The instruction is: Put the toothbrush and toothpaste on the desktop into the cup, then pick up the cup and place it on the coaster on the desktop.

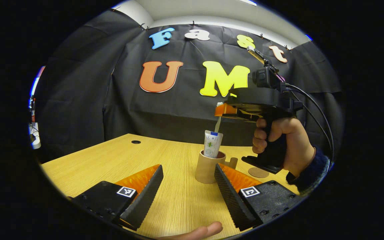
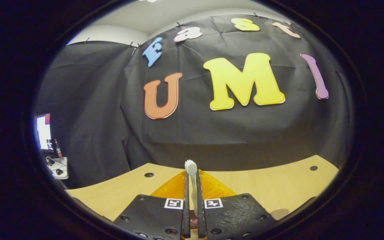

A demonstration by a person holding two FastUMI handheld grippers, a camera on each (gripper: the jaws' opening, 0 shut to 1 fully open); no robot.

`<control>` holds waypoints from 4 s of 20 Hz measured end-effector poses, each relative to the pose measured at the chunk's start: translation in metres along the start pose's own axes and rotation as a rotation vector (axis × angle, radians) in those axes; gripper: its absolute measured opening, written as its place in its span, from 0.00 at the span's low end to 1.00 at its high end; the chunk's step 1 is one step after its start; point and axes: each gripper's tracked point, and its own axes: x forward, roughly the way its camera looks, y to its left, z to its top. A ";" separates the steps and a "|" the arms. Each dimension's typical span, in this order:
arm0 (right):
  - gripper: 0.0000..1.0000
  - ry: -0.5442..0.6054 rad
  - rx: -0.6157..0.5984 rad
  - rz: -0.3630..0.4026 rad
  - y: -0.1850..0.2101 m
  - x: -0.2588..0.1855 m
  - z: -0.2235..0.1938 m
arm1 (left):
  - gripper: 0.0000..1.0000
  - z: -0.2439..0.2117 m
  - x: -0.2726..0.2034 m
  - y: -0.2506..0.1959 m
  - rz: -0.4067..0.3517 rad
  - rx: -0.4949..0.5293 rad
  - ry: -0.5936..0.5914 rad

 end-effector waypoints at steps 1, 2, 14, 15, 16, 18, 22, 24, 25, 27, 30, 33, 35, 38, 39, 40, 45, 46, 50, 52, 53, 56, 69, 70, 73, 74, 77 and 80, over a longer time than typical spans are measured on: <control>0.12 0.002 0.006 0.011 0.001 -0.001 0.000 | 0.98 -0.003 0.001 0.000 0.001 -0.005 0.007; 0.25 0.003 0.007 0.021 0.004 -0.002 0.000 | 0.98 -0.005 0.003 -0.001 -0.002 -0.012 0.014; 0.94 -0.017 -0.057 -0.021 -0.011 -0.030 0.016 | 0.98 -0.008 0.002 -0.006 0.009 0.003 0.058; 0.93 -0.025 -0.059 -0.019 -0.011 -0.036 0.019 | 0.98 -0.007 0.002 -0.007 0.013 0.008 0.057; 0.92 -0.036 -0.063 -0.018 -0.013 -0.044 0.022 | 1.00 -0.006 0.002 -0.009 0.015 0.013 0.063; 0.95 -0.060 -0.064 -0.027 -0.020 -0.064 0.031 | 0.98 -0.005 0.002 -0.006 0.054 0.017 0.089; 0.95 -0.096 -0.054 -0.030 -0.032 -0.110 0.042 | 0.98 0.010 0.005 -0.020 0.057 -0.008 0.121; 0.95 -0.120 -0.071 -0.058 -0.045 -0.134 0.048 | 0.98 0.015 0.007 -0.024 0.056 -0.027 0.136; 0.95 -0.131 -0.073 -0.074 -0.052 -0.148 0.052 | 0.98 0.019 0.009 -0.027 0.050 -0.041 0.133; 0.95 -0.148 -0.060 -0.093 -0.063 -0.173 0.055 | 0.98 0.021 0.014 -0.034 0.043 -0.049 0.152; 0.92 -0.184 -0.016 -0.106 -0.080 -0.216 0.063 | 0.98 0.024 0.021 -0.041 0.064 -0.026 0.185; 0.94 -0.216 -0.028 -0.133 -0.095 -0.252 0.070 | 0.98 0.026 0.032 -0.051 0.077 -0.009 0.231; 0.95 -0.227 -0.043 -0.151 -0.103 -0.272 0.067 | 0.98 0.025 0.040 -0.061 0.087 -0.016 0.273; 0.95 -0.246 -0.077 -0.172 -0.112 -0.300 0.062 | 0.97 0.029 0.052 -0.068 0.134 -0.044 0.324; 0.95 -0.254 -0.085 -0.172 -0.115 -0.310 0.060 | 0.97 0.028 0.055 -0.071 0.150 -0.066 0.359; 0.94 -0.263 -0.092 -0.174 -0.119 -0.317 0.060 | 1.00 0.026 0.058 -0.076 0.156 -0.100 0.394; 0.95 -0.287 -0.121 -0.213 -0.149 -0.346 0.052 | 0.94 0.011 0.057 -0.087 0.210 -0.245 0.582; 0.94 -0.276 -0.116 -0.203 -0.150 -0.348 0.047 | 0.94 0.005 0.057 -0.090 0.218 -0.254 0.619; 0.94 -0.237 -0.103 -0.174 -0.163 -0.355 0.034 | 0.94 -0.005 0.069 -0.099 0.262 -0.308 0.719; 0.95 -0.246 -0.087 -0.180 -0.171 -0.357 0.038 | 0.93 -0.006 0.075 -0.106 0.283 -0.351 0.788; 0.95 -0.257 -0.084 -0.171 -0.172 -0.359 0.041 | 0.93 -0.008 0.078 -0.106 0.303 -0.373 0.815; 0.95 -0.277 -0.063 -0.178 -0.185 -0.362 0.047 | 0.93 -0.011 0.083 -0.111 0.353 -0.459 0.902; 0.97 -0.339 0.059 -0.241 -0.241 -0.378 0.073 | 0.91 -0.037 0.104 -0.114 0.576 -0.436 1.019; 0.97 -0.343 0.061 -0.239 -0.241 -0.377 0.073 | 0.90 -0.040 0.106 -0.110 0.588 -0.442 1.017; 0.94 -0.343 0.059 -0.231 -0.240 -0.377 0.073 | 0.85 -0.053 0.112 -0.102 0.594 -0.484 1.015; 0.94 -0.343 0.057 -0.234 -0.243 -0.377 0.073 | 0.84 -0.058 0.112 -0.103 0.585 -0.504 1.028; 0.97 -0.343 0.062 -0.231 -0.243 -0.377 0.073 | 0.80 -0.069 0.114 -0.093 0.607 -0.531 1.036; 0.97 -0.346 0.084 -0.225 -0.245 -0.376 0.073 | 0.84 -0.077 0.116 -0.087 0.617 -0.544 1.050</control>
